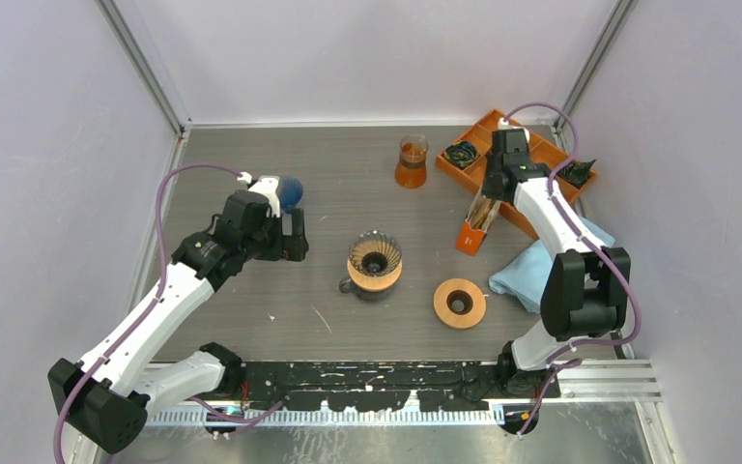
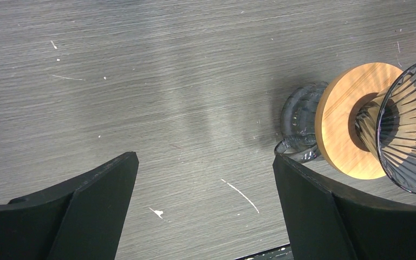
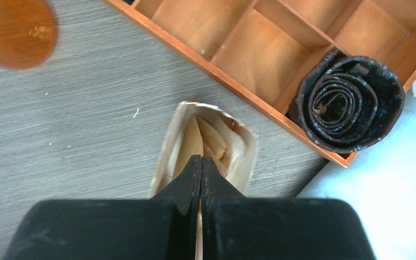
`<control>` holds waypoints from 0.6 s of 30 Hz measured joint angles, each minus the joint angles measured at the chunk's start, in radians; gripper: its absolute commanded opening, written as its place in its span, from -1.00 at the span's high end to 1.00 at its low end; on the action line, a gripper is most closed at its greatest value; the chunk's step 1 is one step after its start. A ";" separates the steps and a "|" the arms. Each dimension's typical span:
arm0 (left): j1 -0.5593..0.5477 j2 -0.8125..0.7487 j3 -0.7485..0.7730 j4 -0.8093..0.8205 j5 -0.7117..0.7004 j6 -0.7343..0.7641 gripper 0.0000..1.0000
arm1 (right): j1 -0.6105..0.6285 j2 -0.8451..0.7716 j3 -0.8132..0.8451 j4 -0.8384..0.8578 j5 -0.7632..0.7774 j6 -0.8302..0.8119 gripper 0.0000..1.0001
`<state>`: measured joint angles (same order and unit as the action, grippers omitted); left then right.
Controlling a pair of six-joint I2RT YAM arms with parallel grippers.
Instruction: Place the coffee filter in the dripper
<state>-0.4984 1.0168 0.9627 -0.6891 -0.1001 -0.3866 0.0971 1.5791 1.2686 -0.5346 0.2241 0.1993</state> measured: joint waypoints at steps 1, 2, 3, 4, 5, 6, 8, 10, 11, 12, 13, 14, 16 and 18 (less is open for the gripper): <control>0.000 0.000 0.000 0.000 0.000 -0.001 -0.97 | 0.019 -0.001 0.000 0.004 0.024 -0.017 0.99; -0.002 0.000 0.000 0.000 0.000 -0.002 -0.97 | 0.042 -0.002 0.000 0.008 0.048 -0.034 0.99; -0.002 0.000 0.000 -0.001 -0.001 -0.002 -0.97 | 0.064 -0.002 0.000 0.013 0.075 -0.050 0.99; -0.003 0.000 0.000 -0.002 -0.001 -0.003 -0.97 | 0.080 -0.003 0.000 0.018 0.097 -0.064 0.99; -0.004 0.000 0.000 -0.003 -0.002 -0.003 -0.97 | 0.097 -0.004 0.000 0.022 0.115 -0.075 0.99; -0.004 0.000 0.000 -0.004 -0.003 -0.003 -0.97 | 0.108 -0.007 0.000 0.024 0.127 -0.085 0.99; -0.004 0.000 0.000 -0.005 -0.004 -0.003 -0.97 | 0.120 -0.016 -0.001 0.029 0.151 -0.100 0.99; -0.005 0.000 0.000 -0.007 -0.005 -0.003 -0.97 | 0.116 -0.031 -0.001 0.034 0.170 -0.111 0.99; -0.005 0.000 0.000 -0.008 -0.005 -0.002 -0.97 | 0.115 -0.038 -0.001 0.035 0.174 -0.114 0.99; -0.005 0.000 0.000 -0.010 -0.005 -0.002 -0.97 | 0.114 -0.048 -0.001 0.034 0.179 -0.115 0.99; -0.005 0.000 0.000 -0.011 -0.005 -0.002 -0.97 | 0.112 -0.057 -0.001 0.034 0.182 -0.115 0.99; -0.005 0.000 0.000 -0.012 -0.005 -0.002 -0.97 | 0.110 -0.066 -0.001 0.035 0.182 -0.115 0.99; -0.005 0.000 0.000 -0.012 -0.004 -0.002 -0.97 | 0.104 -0.083 -0.001 0.035 0.171 -0.110 0.99; -0.005 0.000 0.000 -0.012 -0.004 -0.002 -0.97 | 0.088 -0.094 -0.001 0.039 0.138 -0.091 0.99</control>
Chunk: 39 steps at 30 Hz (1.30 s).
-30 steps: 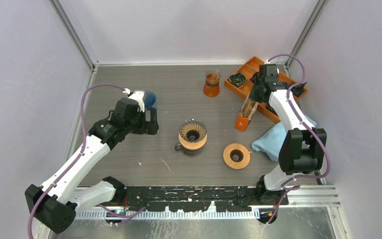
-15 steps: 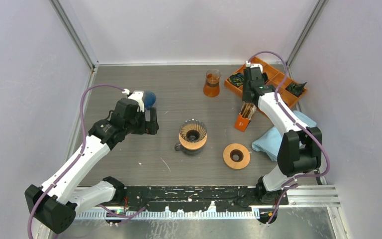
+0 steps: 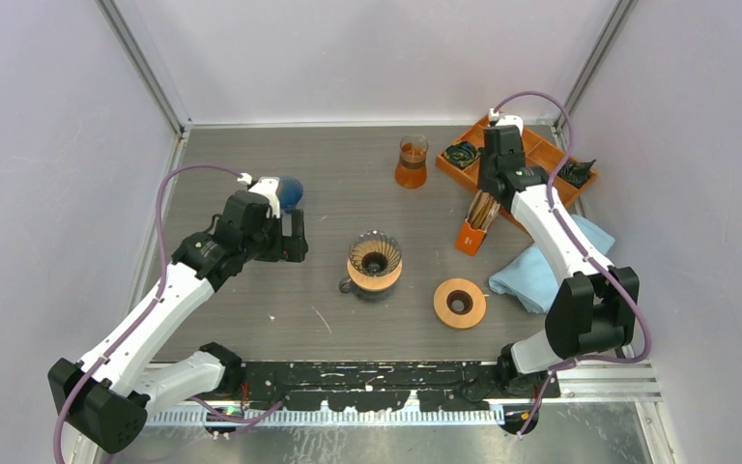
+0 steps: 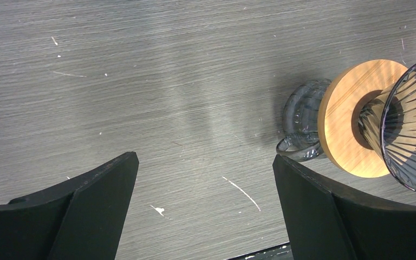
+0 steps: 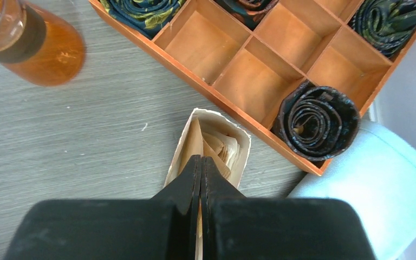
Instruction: Place the coffee filter in the dripper
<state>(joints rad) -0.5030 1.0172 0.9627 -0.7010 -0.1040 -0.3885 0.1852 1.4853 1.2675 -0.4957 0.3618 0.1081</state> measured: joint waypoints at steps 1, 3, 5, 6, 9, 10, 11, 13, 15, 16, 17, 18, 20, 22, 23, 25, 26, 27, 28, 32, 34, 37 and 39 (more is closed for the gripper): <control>0.000 0.000 0.000 0.000 0.000 0.000 -0.98 | -0.007 -0.003 0.000 0.002 -0.015 0.011 0.99; 0.000 0.000 0.000 0.000 0.001 0.000 -0.97 | -0.036 -0.006 -0.002 0.005 -0.058 0.054 0.99; 0.000 -0.001 0.000 0.000 0.003 -0.001 -0.97 | -0.074 -0.007 -0.008 0.005 -0.112 0.108 0.99; 0.000 -0.002 0.000 0.000 0.005 -0.001 -0.97 | -0.093 -0.007 -0.012 0.002 -0.144 0.139 0.99; 0.000 -0.007 0.000 0.000 0.014 -0.003 -0.98 | -0.144 -0.007 -0.027 -0.002 -0.245 0.234 0.99; 0.000 -0.010 0.000 0.000 0.018 -0.005 -0.98 | -0.157 -0.008 -0.034 -0.001 -0.278 0.265 0.99; 0.000 -0.012 0.000 -0.001 0.020 -0.006 -0.97 | -0.172 -0.010 -0.043 -0.001 -0.311 0.297 0.99; 0.000 -0.018 0.000 -0.003 0.024 -0.012 -0.98 | -0.190 -0.016 -0.059 -0.004 -0.362 0.354 0.99; 0.000 -0.024 0.000 -0.006 0.028 -0.020 -0.98 | -0.204 -0.024 -0.067 -0.006 -0.410 0.407 0.99; 0.000 -0.027 0.000 -0.008 0.029 -0.022 -0.98 | -0.211 -0.029 -0.069 -0.004 -0.430 0.431 0.99; 0.000 -0.029 0.000 -0.008 0.030 -0.023 -0.98 | -0.219 -0.037 -0.072 -0.001 -0.452 0.457 0.99; 0.000 -0.031 0.000 -0.008 0.030 -0.024 -0.97 | -0.225 -0.042 -0.074 0.001 -0.467 0.475 0.99; 0.000 -0.035 0.000 -0.010 0.031 -0.024 -0.98 | -0.241 -0.055 -0.079 0.009 -0.500 0.513 0.99; 0.000 -0.039 0.000 -0.012 0.034 -0.024 -0.98 | -0.257 -0.059 -0.085 0.016 -0.520 0.539 0.99; 0.000 -0.040 0.000 -0.013 0.035 -0.025 -0.98 | -0.264 -0.060 -0.089 0.017 -0.528 0.549 0.99; 0.000 -0.043 0.000 -0.015 0.038 -0.026 -0.97 | -0.273 -0.061 -0.095 0.019 -0.539 0.556 0.99; 0.000 -0.046 0.000 -0.015 0.039 -0.027 -0.97 | -0.278 -0.065 -0.102 0.024 -0.547 0.560 0.99; 0.000 -0.050 0.000 -0.016 0.040 -0.028 -0.98 | -0.280 -0.069 -0.109 0.026 -0.554 0.562 0.99; 0.000 -0.055 0.000 -0.016 0.043 -0.029 -0.98 | -0.286 -0.074 -0.116 0.031 -0.563 0.567 0.99; 0.000 -0.066 0.000 -0.016 0.053 -0.032 -0.97 | -0.315 -0.080 -0.149 0.066 -0.629 0.592 0.99; 0.000 -0.068 0.000 -0.019 0.058 -0.034 -0.98 | -0.333 -0.080 -0.172 0.081 -0.658 0.607 0.99; 0.000 -0.069 0.000 -0.024 0.064 -0.038 -0.98 | -0.345 -0.080 -0.185 0.090 -0.677 0.610 0.99; 0.000 -0.070 0.000 -0.027 0.065 -0.042 -0.98 | -0.345 -0.080 -0.180 0.087 -0.675 0.600 0.99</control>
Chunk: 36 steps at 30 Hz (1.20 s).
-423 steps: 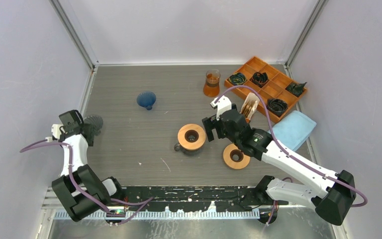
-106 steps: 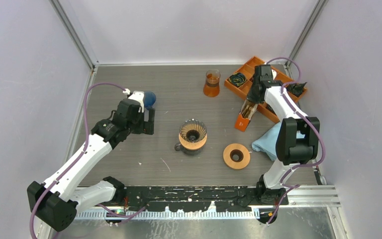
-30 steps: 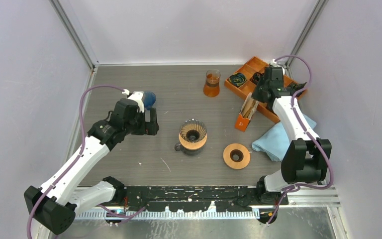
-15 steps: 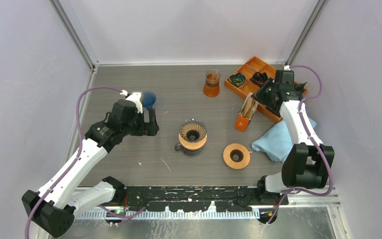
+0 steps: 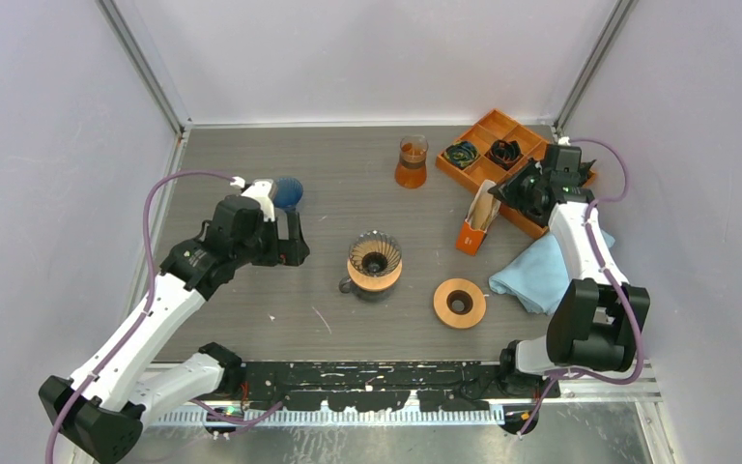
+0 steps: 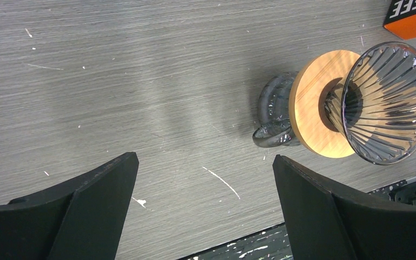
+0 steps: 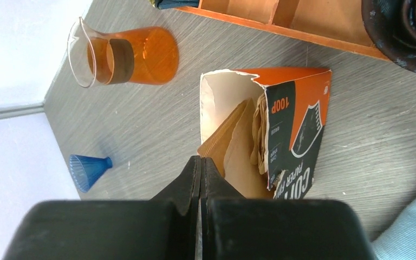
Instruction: Place the coffee filter in the dripper
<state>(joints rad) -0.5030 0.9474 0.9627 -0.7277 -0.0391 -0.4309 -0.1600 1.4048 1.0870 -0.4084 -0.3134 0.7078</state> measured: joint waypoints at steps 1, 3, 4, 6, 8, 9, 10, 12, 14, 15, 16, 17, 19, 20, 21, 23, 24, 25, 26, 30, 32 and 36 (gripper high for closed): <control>0.000 -0.002 0.000 -0.002 0.002 -0.003 -0.97 | 0.001 0.000 0.007 -0.006 0.004 -0.010 0.99; 0.000 -0.005 0.000 -0.004 0.006 -0.007 -0.97 | 0.008 0.006 0.042 -0.049 0.024 -0.052 0.99; 0.000 -0.005 0.000 -0.004 0.008 -0.008 -0.97 | 0.011 0.010 0.061 -0.065 0.035 -0.072 0.99; 0.000 -0.006 0.000 -0.004 0.013 -0.008 -0.97 | 0.026 0.016 0.108 -0.097 0.078 -0.132 0.99; -0.001 -0.006 0.000 -0.004 0.015 -0.010 -0.97 | 0.051 0.016 0.142 -0.122 0.141 -0.195 0.99; -0.001 -0.006 0.000 -0.004 0.017 -0.011 -0.97 | 0.064 0.016 0.153 -0.130 0.167 -0.219 0.99; -0.001 -0.006 0.000 -0.004 0.018 -0.011 -0.97 | 0.087 0.016 0.165 -0.143 0.212 -0.253 0.99; -0.001 -0.006 0.000 -0.004 0.019 -0.011 -0.97 | 0.127 0.016 0.179 -0.167 0.285 -0.303 0.99; -0.001 -0.005 0.000 -0.004 0.021 -0.011 -0.97 | 0.168 0.016 0.189 -0.190 0.357 -0.351 0.99; -0.001 -0.005 0.000 -0.004 0.023 -0.011 -0.97 | 0.181 0.016 0.193 -0.199 0.374 -0.368 0.99; -0.001 -0.005 0.000 -0.004 0.024 -0.011 -0.97 | 0.194 0.016 0.196 -0.206 0.380 -0.385 0.99; -0.002 -0.005 0.000 -0.004 0.025 -0.011 -0.97 | 0.203 0.016 0.196 -0.206 0.376 -0.395 0.99; -0.002 -0.004 0.000 -0.004 0.025 -0.011 -0.97 | 0.212 0.016 0.196 -0.202 0.374 -0.402 0.99; -0.003 -0.004 0.000 -0.004 0.025 -0.011 -0.97 | 0.219 0.016 0.196 -0.200 0.381 -0.404 0.99; -0.003 -0.004 0.000 -0.004 0.025 -0.011 -0.97 | 0.228 0.015 0.197 -0.199 0.401 -0.408 0.99; -0.003 -0.004 0.000 -0.004 0.025 -0.011 -0.97 | 0.244 0.015 0.202 -0.196 0.428 -0.420 0.99; -0.003 -0.004 0.000 -0.004 0.025 -0.011 -0.97 | 0.255 0.015 0.204 -0.194 0.441 -0.428 0.99; -0.003 -0.004 0.000 -0.004 0.025 -0.011 -0.97 | 0.269 0.015 0.210 -0.195 0.463 -0.441 0.99; -0.003 -0.004 0.000 -0.004 0.025 -0.011 -0.97 | 0.280 0.015 0.215 -0.195 0.480 -0.449 0.99; -0.004 -0.004 0.000 -0.004 0.025 -0.011 -0.97 | 0.343 0.016 0.233 -0.189 0.587 -0.504 0.99; -0.004 -0.003 0.000 -0.004 0.025 -0.011 -0.97 | 0.373 0.018 0.232 -0.190 0.644 -0.529 0.99; -0.006 -0.001 0.000 -0.004 0.025 -0.011 -0.97 | 0.443 0.039 0.217 -0.179 0.773 -0.581 0.99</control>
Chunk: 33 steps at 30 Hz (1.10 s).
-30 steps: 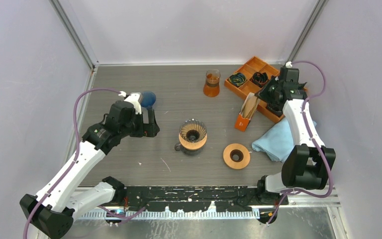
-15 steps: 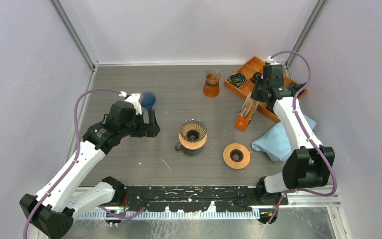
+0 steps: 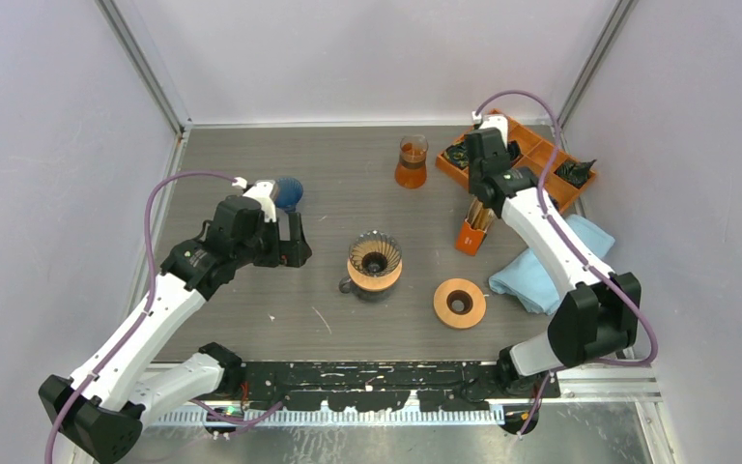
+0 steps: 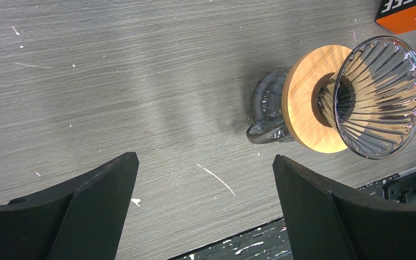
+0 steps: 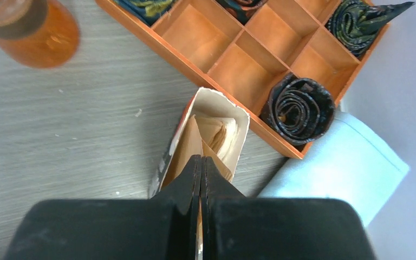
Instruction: Place the coffee filter in the dripper
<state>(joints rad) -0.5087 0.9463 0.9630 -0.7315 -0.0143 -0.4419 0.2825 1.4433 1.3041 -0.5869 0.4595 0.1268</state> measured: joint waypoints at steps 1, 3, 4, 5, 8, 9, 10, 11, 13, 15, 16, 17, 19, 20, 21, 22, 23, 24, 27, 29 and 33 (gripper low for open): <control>0.000 0.000 0.000 0.000 0.000 0.000 -0.96 | 0.016 0.006 -0.008 0.004 0.029 -0.012 0.99; 0.000 0.002 0.000 0.000 0.000 0.000 -0.96 | 0.048 0.023 -0.022 0.010 0.093 -0.042 0.99; 0.000 0.002 0.000 0.000 0.000 0.000 -0.96 | 0.064 0.033 -0.026 0.012 0.125 -0.056 0.99; 0.000 0.003 0.000 0.000 0.000 0.000 -0.96 | 0.077 0.042 -0.029 0.016 0.151 -0.073 0.99; 0.000 0.006 0.000 0.000 0.000 -0.002 -0.96 | 0.123 0.069 -0.035 0.035 0.243 -0.127 0.99; 0.000 0.007 0.000 0.000 0.000 -0.003 -0.96 | 0.141 0.079 -0.035 0.043 0.276 -0.148 0.99; 0.000 0.008 0.000 0.000 0.000 -0.004 -0.96 | 0.159 0.090 -0.035 0.051 0.307 -0.169 0.99; -0.001 0.010 0.000 0.000 0.000 -0.005 -0.96 | 0.173 0.097 -0.035 0.058 0.333 -0.185 0.99; -0.001 0.013 0.000 0.000 0.000 -0.006 -0.96 | 0.205 0.117 -0.035 0.070 0.386 -0.220 0.99; -0.002 0.015 0.000 0.000 -0.001 -0.008 -0.95 | 0.230 0.131 -0.035 0.078 0.426 -0.249 0.99; -0.002 0.016 0.000 0.000 -0.001 -0.010 -0.95 | 0.239 0.135 -0.035 0.083 0.440 -0.259 0.99; -0.002 0.017 0.000 0.000 -0.001 -0.014 -0.95 | 0.249 0.135 -0.035 0.090 0.452 -0.272 0.99; -0.003 0.019 0.000 0.000 -0.001 -0.019 -0.95 | 0.260 0.135 -0.035 0.112 0.466 -0.290 0.99; -0.003 0.020 0.000 0.000 -0.001 -0.022 -0.95 | 0.262 0.135 -0.034 0.116 0.468 -0.296 0.99; -0.003 0.021 0.000 0.001 -0.001 -0.023 -0.95 | 0.261 0.139 -0.032 0.113 0.471 -0.297 0.99; -0.003 0.023 0.001 0.001 -0.001 -0.023 -0.95 | 0.260 0.142 -0.029 0.110 0.472 -0.296 0.99; -0.003 0.026 0.002 0.001 -0.001 -0.023 -0.95 | 0.259 0.145 -0.025 0.106 0.464 -0.291 0.99; -0.004 0.028 0.004 0.001 -0.002 -0.024 -0.95 | 0.257 0.145 -0.021 0.103 0.451 -0.282 0.99; -0.006 0.035 0.008 0.002 -0.003 -0.026 -0.96 | 0.235 0.142 -0.006 0.099 0.389 -0.245 0.99; -0.008 0.040 0.013 0.002 -0.003 -0.026 -0.95 | 0.206 0.140 0.005 0.092 0.341 -0.213 0.98; -0.009 0.050 0.018 0.004 -0.003 -0.027 -0.95 | 0.100 0.133 0.019 0.074 0.228 -0.134 0.92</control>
<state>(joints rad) -0.5179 0.9958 0.9813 -0.7277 -0.0174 -0.4690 0.3820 1.5764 1.3231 -0.5133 0.6876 -0.0067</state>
